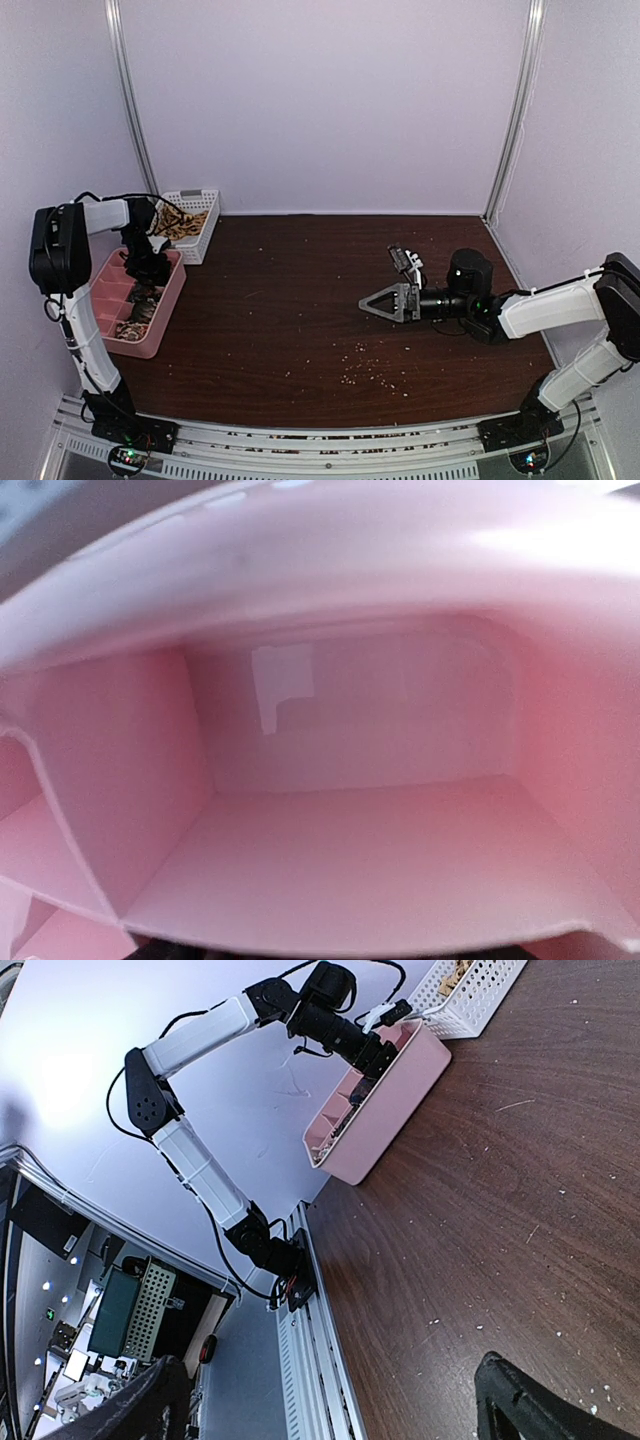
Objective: Roll the ties
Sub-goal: Place the tie in the storage box, then adjust the tie in the storage box.
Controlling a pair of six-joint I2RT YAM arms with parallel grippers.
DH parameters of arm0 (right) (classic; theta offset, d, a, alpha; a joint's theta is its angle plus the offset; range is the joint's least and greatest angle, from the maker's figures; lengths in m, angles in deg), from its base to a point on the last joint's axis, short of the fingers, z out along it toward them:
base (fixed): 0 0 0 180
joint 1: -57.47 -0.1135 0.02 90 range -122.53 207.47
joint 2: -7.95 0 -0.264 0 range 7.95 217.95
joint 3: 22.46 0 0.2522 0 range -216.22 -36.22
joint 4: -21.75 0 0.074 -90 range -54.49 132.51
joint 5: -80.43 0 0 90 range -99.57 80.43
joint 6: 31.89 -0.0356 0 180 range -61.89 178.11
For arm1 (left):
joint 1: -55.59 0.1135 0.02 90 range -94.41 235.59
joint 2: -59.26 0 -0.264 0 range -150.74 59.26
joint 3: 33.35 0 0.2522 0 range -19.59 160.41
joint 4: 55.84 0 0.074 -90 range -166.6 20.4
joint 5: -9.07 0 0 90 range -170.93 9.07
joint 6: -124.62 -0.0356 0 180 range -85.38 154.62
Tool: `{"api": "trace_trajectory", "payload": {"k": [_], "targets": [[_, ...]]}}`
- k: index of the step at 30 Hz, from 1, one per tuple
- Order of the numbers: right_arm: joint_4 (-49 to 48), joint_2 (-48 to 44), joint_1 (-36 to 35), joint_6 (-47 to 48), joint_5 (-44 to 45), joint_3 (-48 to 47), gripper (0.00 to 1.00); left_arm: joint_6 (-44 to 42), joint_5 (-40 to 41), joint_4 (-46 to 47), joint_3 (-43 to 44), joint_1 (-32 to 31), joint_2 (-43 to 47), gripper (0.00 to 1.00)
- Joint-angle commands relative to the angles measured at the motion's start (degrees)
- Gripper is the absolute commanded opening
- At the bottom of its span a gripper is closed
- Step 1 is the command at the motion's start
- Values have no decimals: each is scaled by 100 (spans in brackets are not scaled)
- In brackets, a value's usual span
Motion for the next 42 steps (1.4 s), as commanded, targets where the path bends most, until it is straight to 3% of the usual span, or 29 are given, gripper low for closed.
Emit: {"api": "trace_trajectory", "payload": {"k": [1,9,21,30,32,36,40,41,42], "targets": [[-113,-121,31,-66,-14,34,100,-24,-252,-126,-7,45,421,72],[-248,-112,31,-181,-13,44,100,21,-207,-419,241,-19,673,75],[-325,-140,26,-226,-17,112,100,-12,-477,-96,-149,-16,394,43],[-325,-191,31,-240,10,151,100,7,-586,138,-367,-18,12,41],[-261,-262,29,-222,43,152,99,19,-567,155,-401,-38,143,44],[-1,-432,31,-122,80,111,100,66,-369,127,-411,-93,620,64],[688,-739,38,275,174,-88,100,161,-215,-65,-199,-120,1127,77],[972,-840,39,435,217,-162,99,172,-168,-137,-122,-129,1238,95],[1267,-947,45,607,267,-247,99,173,-130,-220,-27,-143,1333,98]]}}
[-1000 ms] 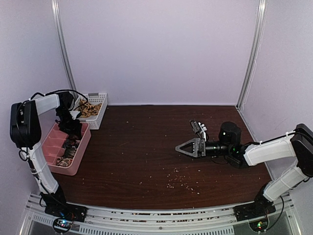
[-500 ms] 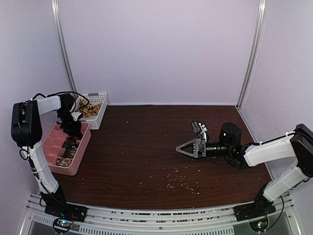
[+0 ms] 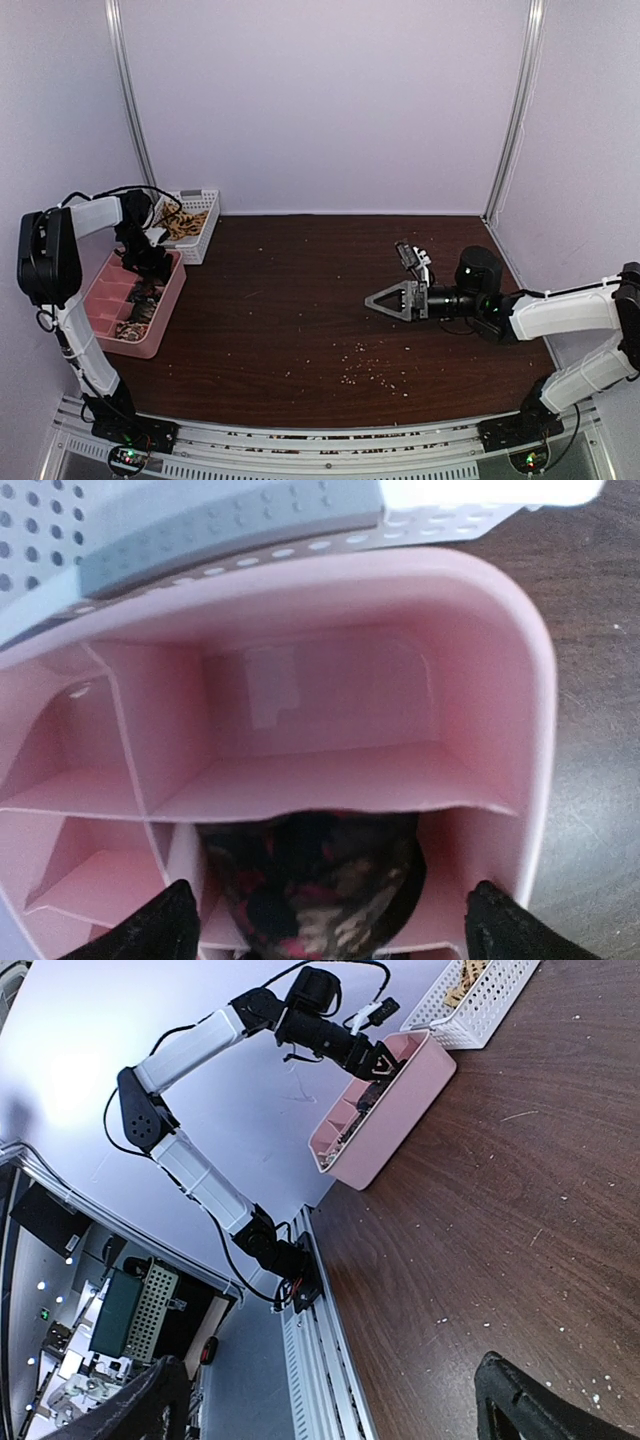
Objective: Roll the ties
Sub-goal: Adjust the tie in the storage box, then reset both arms
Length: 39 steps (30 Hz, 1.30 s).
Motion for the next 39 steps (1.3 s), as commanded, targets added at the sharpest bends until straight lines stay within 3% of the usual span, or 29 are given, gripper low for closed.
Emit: {"api": "trace_trajectory", "payload": {"k": [1,8,13,18,21,26,33,39], "targets": [[1242,-509,52,799,265,-421,100,121,203,-395,373,-66,709,98],[3536,-1334,269,2072,1202,-1200,100,301,328,-520,839,-478,1707,98],[4904,-1950,549,2708,2199,-1677,99,811,1387,-332,986,-1677,2177,98],[5533,-2588,734,2963,3260,-1786,99,1646,1781,934,299,-2732,2885,98],[5822,-2741,783,2800,3800,-1605,99,2482,1173,1986,-615,-2910,3424,98],[5465,-2690,800,2469,3183,-846,99,3364,-298,3880,-2462,-3040,3871,98],[4589,-2461,795,1934,2815,25,99,3384,310,4767,-3414,-3967,3213,98],[4594,-1848,791,1986,2749,12,100,3331,484,4940,-3267,-4324,2550,98]]}}
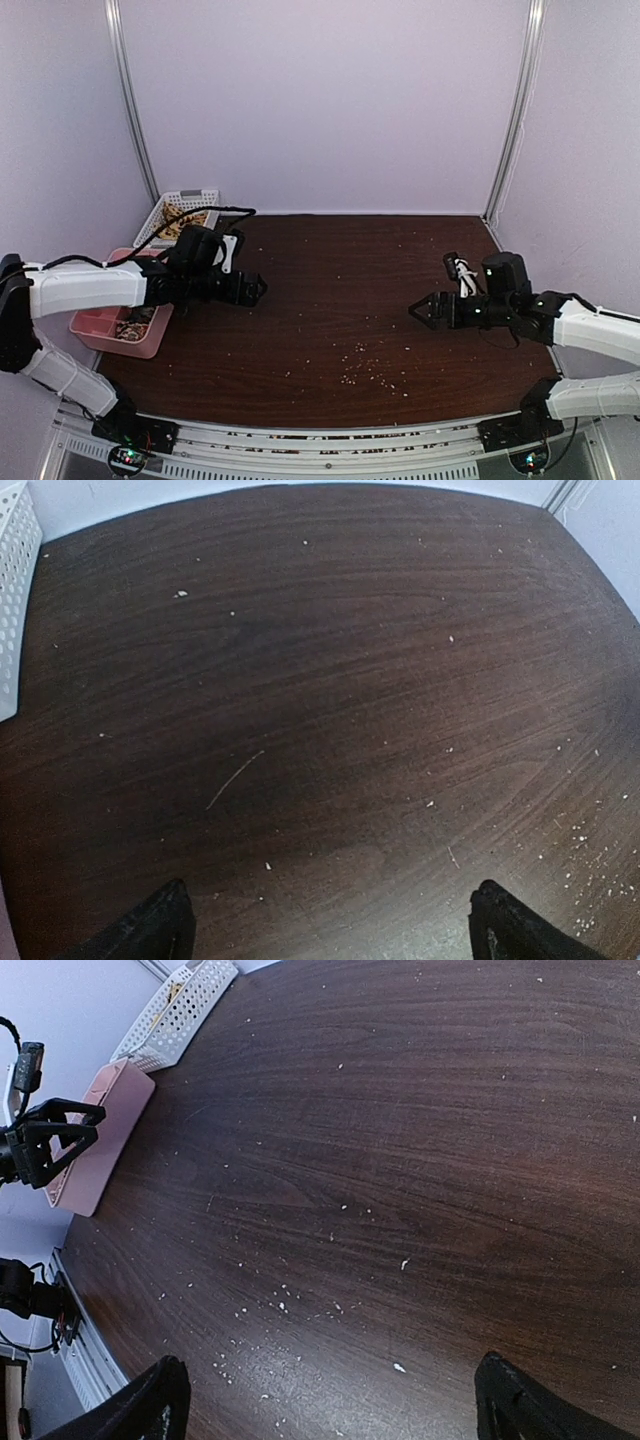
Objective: Roll the ties
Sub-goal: Reset both arms
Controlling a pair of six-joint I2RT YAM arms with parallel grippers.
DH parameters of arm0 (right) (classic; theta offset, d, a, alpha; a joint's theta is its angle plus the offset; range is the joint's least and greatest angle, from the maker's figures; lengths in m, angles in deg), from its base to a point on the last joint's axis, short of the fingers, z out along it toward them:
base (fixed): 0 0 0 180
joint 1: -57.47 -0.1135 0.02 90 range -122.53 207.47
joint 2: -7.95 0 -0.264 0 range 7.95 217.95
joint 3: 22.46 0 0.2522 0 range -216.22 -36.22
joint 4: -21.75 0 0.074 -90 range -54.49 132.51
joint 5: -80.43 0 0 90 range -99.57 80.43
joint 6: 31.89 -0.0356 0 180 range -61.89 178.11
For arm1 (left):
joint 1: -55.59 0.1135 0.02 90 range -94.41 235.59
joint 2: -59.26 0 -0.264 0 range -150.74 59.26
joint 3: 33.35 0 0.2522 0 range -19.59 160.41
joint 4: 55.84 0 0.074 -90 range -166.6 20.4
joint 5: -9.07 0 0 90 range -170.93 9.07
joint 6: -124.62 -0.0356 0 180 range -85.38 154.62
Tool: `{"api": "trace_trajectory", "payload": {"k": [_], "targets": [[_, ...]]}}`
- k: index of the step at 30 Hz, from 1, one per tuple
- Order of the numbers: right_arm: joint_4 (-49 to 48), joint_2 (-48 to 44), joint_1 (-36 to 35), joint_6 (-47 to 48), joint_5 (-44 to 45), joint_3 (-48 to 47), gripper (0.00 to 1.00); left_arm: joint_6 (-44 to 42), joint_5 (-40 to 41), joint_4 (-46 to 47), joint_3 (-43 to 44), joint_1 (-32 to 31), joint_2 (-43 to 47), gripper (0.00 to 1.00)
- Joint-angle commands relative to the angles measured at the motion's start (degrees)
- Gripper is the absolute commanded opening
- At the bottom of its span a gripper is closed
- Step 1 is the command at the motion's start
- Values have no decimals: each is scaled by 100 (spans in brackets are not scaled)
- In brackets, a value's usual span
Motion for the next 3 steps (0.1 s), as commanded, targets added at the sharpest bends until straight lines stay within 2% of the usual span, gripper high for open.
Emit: {"api": "trace_trajectory", "payload": {"k": [1,3], "targets": [[-294,397,8,-80,-150,-81,99,46,209,668,163,-149,-213,98],[-304,469,8,-90,-83,-92,99,35,262,751,147,-155,-146,98]]}}
